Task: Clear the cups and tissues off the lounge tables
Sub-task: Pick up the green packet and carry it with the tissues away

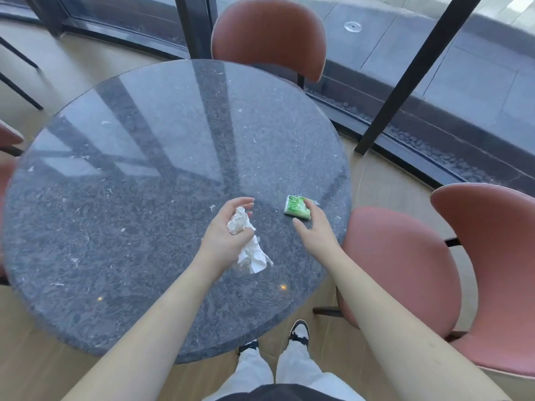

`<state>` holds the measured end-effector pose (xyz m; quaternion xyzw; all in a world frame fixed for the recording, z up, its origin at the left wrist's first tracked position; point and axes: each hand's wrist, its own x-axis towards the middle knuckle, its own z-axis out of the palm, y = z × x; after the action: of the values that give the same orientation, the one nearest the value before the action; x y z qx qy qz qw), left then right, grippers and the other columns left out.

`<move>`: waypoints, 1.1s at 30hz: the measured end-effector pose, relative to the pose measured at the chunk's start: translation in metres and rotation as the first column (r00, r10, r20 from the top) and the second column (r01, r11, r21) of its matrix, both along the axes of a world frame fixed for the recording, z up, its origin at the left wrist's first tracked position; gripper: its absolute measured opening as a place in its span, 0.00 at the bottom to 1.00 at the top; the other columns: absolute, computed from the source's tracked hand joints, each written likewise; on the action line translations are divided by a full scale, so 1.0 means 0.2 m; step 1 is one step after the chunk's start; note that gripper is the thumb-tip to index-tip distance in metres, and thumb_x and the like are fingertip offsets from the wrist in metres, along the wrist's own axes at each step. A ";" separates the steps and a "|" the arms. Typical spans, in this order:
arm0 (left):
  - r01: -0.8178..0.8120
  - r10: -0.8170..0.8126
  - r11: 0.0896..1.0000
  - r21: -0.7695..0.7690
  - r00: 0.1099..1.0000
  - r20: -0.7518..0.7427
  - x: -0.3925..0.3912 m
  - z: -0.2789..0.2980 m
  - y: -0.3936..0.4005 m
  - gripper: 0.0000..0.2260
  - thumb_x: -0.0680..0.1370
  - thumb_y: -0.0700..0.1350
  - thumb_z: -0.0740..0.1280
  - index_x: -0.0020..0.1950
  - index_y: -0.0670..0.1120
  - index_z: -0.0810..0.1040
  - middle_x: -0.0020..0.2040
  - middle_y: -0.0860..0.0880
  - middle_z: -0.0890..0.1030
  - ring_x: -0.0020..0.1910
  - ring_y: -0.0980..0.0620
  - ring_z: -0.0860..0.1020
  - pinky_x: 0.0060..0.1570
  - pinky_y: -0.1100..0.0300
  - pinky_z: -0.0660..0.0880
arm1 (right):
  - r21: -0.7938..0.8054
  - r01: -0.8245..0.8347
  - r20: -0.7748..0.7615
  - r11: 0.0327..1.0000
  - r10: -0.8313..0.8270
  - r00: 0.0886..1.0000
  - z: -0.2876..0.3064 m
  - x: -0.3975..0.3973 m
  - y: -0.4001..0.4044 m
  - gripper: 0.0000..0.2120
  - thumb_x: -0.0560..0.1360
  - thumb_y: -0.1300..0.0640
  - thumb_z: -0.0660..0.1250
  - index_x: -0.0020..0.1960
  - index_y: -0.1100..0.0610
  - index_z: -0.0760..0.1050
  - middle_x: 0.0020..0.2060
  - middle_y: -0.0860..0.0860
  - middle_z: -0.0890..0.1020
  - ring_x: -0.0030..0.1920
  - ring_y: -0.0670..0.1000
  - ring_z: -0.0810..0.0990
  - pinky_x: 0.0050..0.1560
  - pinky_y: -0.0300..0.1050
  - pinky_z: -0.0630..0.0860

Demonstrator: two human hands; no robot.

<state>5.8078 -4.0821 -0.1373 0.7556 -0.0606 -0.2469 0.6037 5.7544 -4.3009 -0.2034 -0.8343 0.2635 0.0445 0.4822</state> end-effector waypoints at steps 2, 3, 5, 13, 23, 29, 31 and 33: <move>-0.014 0.014 1.000 0.012 1.000 -0.007 0.02 -0.01 -0.03 0.25 0.70 0.42 0.64 0.62 0.65 0.78 0.63 0.61 0.81 0.66 0.60 0.78 0.65 0.46 0.78 | -0.136 -0.098 -0.057 0.986 0.091 0.994 -0.05 0.09 -0.04 0.29 0.82 0.51 0.62 0.80 0.51 0.57 0.78 0.51 0.61 0.78 0.54 0.58 0.77 0.56 0.57; -0.020 0.020 1.000 0.020 1.000 -0.013 0.03 -0.02 -0.04 0.25 0.70 0.42 0.64 0.62 0.65 0.78 0.63 0.61 0.81 0.66 0.60 0.78 0.65 0.45 0.78 | -0.195 -0.154 -0.101 0.969 0.137 0.985 -0.07 0.13 -0.06 0.29 0.82 0.51 0.62 0.80 0.50 0.56 0.79 0.51 0.60 0.79 0.55 0.57 0.77 0.57 0.56; -0.030 0.031 0.999 0.038 0.999 -0.025 0.05 -0.03 -0.06 0.25 0.70 0.42 0.64 0.62 0.66 0.78 0.62 0.63 0.81 0.66 0.60 0.78 0.66 0.45 0.78 | -0.286 -0.271 -0.219 0.919 0.213 0.952 -0.13 0.19 -0.09 0.30 0.82 0.49 0.60 0.81 0.48 0.53 0.81 0.50 0.55 0.80 0.55 0.53 0.78 0.58 0.54; -0.066 0.071 0.994 0.088 0.996 -0.050 0.05 -0.08 -0.10 0.26 0.70 0.42 0.64 0.62 0.65 0.78 0.61 0.65 0.81 0.66 0.62 0.78 0.67 0.44 0.76 | -0.547 -0.446 -0.336 0.708 0.303 0.892 -0.33 0.21 -0.13 0.29 0.79 0.56 0.62 0.78 0.51 0.60 0.77 0.53 0.62 0.75 0.57 0.61 0.71 0.55 0.61; -0.068 0.071 0.995 0.078 0.997 -0.031 0.05 -0.05 -0.19 0.26 0.70 0.42 0.64 0.63 0.66 0.78 0.62 0.64 0.81 0.65 0.63 0.78 0.66 0.47 0.77 | -0.553 -0.371 -0.264 0.746 0.266 0.927 -0.26 0.27 -0.20 0.19 0.79 0.62 0.59 0.69 0.59 0.69 0.62 0.57 0.73 0.63 0.57 0.71 0.58 0.48 0.71; -0.070 0.069 0.997 0.036 0.998 0.003 0.10 0.04 -0.24 0.26 0.70 0.41 0.64 0.63 0.65 0.78 0.62 0.63 0.81 0.66 0.61 0.78 0.66 0.41 0.77 | -0.065 0.024 0.061 0.998 -0.020 0.998 -0.03 0.20 -0.19 0.10 0.80 0.59 0.60 0.60 0.54 0.72 0.53 0.50 0.73 0.53 0.52 0.73 0.49 0.44 0.66; -0.067 0.067 0.998 0.011 0.997 0.034 0.13 0.11 -0.26 0.26 0.70 0.41 0.64 0.62 0.65 0.78 0.62 0.63 0.82 0.66 0.61 0.78 0.66 0.41 0.77 | 0.074 0.111 0.160 0.991 -0.121 0.980 0.08 0.20 -0.18 0.07 0.78 0.59 0.57 0.54 0.52 0.70 0.51 0.50 0.75 0.50 0.51 0.73 0.48 0.45 0.66; -0.063 0.064 0.998 -0.016 0.995 0.080 0.17 0.20 -0.28 0.25 0.70 0.41 0.64 0.62 0.65 0.79 0.61 0.62 0.82 0.65 0.60 0.79 0.66 0.41 0.77 | 0.214 0.187 0.237 0.959 -0.236 0.942 0.21 0.21 -0.17 0.09 0.73 0.56 0.54 0.49 0.50 0.70 0.45 0.49 0.76 0.45 0.50 0.73 0.43 0.45 0.67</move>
<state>5.8418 -4.1388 -0.0972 0.7623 -0.0624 -0.1965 0.6136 5.7972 -4.3357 -0.1604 -0.7500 0.2808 -0.0931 0.5916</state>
